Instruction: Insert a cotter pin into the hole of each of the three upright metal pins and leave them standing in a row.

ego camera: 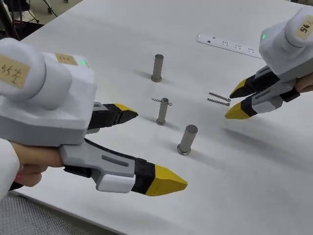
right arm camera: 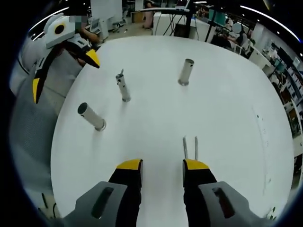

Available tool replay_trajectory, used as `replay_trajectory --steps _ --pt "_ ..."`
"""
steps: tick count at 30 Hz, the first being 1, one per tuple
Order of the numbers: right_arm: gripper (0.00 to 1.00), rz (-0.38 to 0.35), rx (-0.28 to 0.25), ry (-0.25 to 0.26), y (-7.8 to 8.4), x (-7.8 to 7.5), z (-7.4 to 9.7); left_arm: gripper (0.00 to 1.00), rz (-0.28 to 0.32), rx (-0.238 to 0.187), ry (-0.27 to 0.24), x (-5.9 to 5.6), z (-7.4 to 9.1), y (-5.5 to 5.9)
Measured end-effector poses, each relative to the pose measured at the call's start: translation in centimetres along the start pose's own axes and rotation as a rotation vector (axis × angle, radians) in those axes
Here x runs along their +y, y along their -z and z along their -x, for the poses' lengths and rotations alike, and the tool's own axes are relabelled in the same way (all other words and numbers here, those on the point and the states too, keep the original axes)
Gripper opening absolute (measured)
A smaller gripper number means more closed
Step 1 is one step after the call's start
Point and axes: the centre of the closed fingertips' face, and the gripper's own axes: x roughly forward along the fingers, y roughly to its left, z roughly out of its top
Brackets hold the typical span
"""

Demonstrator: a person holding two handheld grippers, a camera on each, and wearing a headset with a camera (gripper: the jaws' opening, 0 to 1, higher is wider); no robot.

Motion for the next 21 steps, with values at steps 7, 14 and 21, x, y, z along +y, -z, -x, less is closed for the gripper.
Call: replay_trajectory --steps 7,14,21 --pt "0.25 0.011 0.05 -0.002 0.5 -1.6 -1.4 0.93 -0.002 0.02 0.006 0.2 -0.2 0.4" --pt "0.18 -0.01 0.073 -0.001 0.7 -2.2 -2.1 0.93 0.002 0.008 0.005 0.5 -0.2 0.2" --pt "0.14 -0.02 0.101 -0.035 0.6 -2.0 -2.1 0.92 -0.001 0.011 0.005 0.7 -0.2 0.3"
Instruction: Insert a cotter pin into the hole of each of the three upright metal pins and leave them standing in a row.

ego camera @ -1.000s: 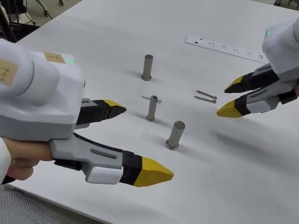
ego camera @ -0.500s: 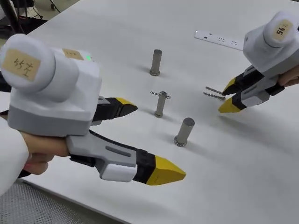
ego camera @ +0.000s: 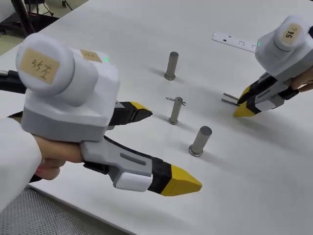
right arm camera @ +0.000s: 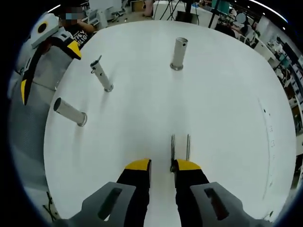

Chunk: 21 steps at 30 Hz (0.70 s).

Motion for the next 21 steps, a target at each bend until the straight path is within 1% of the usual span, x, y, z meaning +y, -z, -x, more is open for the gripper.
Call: replay_trajectory --steps 2,3,4,11,14,15,16,19,21 --pt "0.09 -0.002 0.003 -0.013 0.0 0.5 -0.1 0.91 0.001 0.0 -0.001 0.1 0.0 0.0" --pt "0.09 0.021 0.013 -0.01 0.0 0.5 -0.1 0.91 0.009 -0.001 -0.003 0.2 0.1 0.0" --pt "0.08 0.016 0.016 -0.013 -0.1 0.4 -0.1 0.91 0.013 -0.004 -0.004 0.2 0.2 0.0" --pt "0.07 -0.031 0.077 -0.013 -0.2 0.0 -0.3 0.9 0.026 -0.03 -0.025 0.8 0.5 -0.5" --pt "0.01 -0.063 0.107 0.005 -0.1 -0.6 -0.4 0.9 0.028 -0.035 -0.03 1.0 0.5 -0.5" --pt "0.0 -0.08 0.121 0.025 0.0 -1.0 -0.4 0.89 0.029 -0.036 -0.033 1.1 0.5 -0.6" --pt "0.0 -0.073 0.121 0.011 -0.1 -0.8 -0.5 0.89 0.03 -0.038 -0.035 1.2 0.5 -0.6" --pt "0.0 -0.06 0.15 -0.007 -0.2 -0.5 -0.4 0.89 0.038 -0.046 -0.045 1.3 0.6 -0.7" --pt "0.0 -0.03 0.168 -0.014 -0.2 -0.5 -0.4 0.89 0.043 -0.054 -0.052 1.5 0.7 -0.9"
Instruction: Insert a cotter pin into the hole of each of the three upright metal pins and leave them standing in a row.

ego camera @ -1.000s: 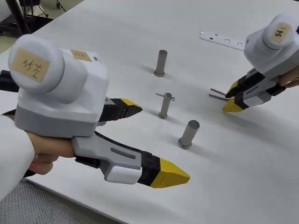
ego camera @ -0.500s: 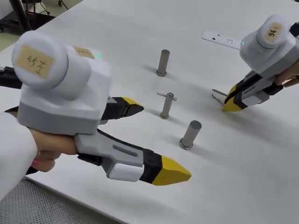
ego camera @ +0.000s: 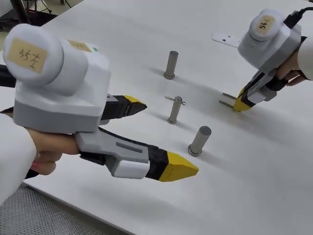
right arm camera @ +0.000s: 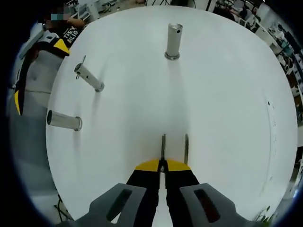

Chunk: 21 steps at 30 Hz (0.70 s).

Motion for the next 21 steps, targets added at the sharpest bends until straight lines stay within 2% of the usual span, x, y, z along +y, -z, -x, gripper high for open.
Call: replay_trajectory --steps 2,6,8,11,18,21 --pt "0.0 0.05 0.024 0.003 0.1 0.1 0.0 0.88 0.003 -0.006 -0.003 0.1 0.1 -0.2" --pt "0.0 0.092 0.078 0.006 0.1 0.0 -0.3 0.88 0.003 -0.029 -0.026 0.6 0.4 -0.6" --pt "0.0 0.149 0.109 -0.003 0.1 0.0 -0.1 0.88 0.006 -0.034 -0.036 0.9 0.6 -0.8" --pt "0.0 0.184 0.135 -0.023 0.1 -0.3 -0.3 0.88 0.002 -0.041 -0.053 1.3 0.8 -0.9" --pt "0.0 0.17 0.163 -0.054 0.3 -0.1 -0.3 0.83 0.002 -0.018 -0.041 0.8 0.6 -0.6" --pt "0.0 0.131 0.158 -0.044 0.3 -0.1 -0.2 0.84 0.021 -0.072 -0.013 0.1 0.5 -1.5"
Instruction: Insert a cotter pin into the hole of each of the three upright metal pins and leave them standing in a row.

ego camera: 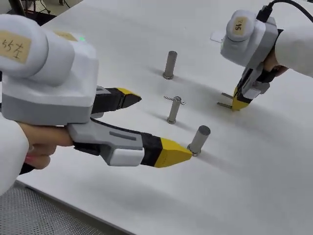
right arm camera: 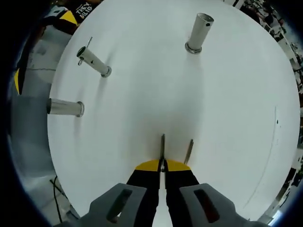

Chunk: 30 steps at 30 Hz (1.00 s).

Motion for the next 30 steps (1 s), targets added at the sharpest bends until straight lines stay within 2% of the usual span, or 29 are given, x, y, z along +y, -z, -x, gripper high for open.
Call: replay_trajectory --steps 3,7,10,14,17,22,23,26,28,30 --pt "0.0 -0.019 -0.008 0.006 0.0 -0.1 0.0 0.85 -0.016 0.001 -0.004 -0.1 0.1 -0.2" --pt "0.0 0.025 -0.003 0.013 0.0 0.0 0.0 0.85 -0.02 0.008 -0.003 -0.1 0.4 -0.4" --pt "0.0 0.003 0.001 0.008 0.1 0.0 0.0 0.84 -0.02 0.005 -0.008 -0.1 0.6 -0.6" --pt "0.0 0.026 0.012 0.014 0.7 0.2 0.4 0.84 -0.026 0.005 -0.02 0.1 0.7 -0.8" --pt "0.0 0.034 -0.01 0.037 0.8 0.6 1.4 0.84 -0.029 0.005 -0.026 0.2 0.7 -0.8" --pt "0.0 0.06 -0.081 0.093 0.3 1.2 3.7 0.82 -0.038 0.008 -0.02 0.0 0.3 -0.9" --pt "0.0 0.074 -0.101 0.12 0.2 1.5 4.5 0.82 -0.037 0.006 -0.016 -0.1 0.1 -0.9" --pt "0.0 0.084 -0.125 0.147 0.3 2.4 5.6 0.79 -0.027 0.017 -0.018 -0.2 -0.2 -0.7" --pt "0.0 0.089 -0.153 0.168 0.4 3.6 6.3 0.78 -0.03 0.029 -0.021 -0.5 -0.5 -0.5" --pt "0.0 0.097 -0.173 0.187 0.4 3.7 6.8 0.78 -0.028 0.026 -0.016 -0.7 -0.6 -0.5"
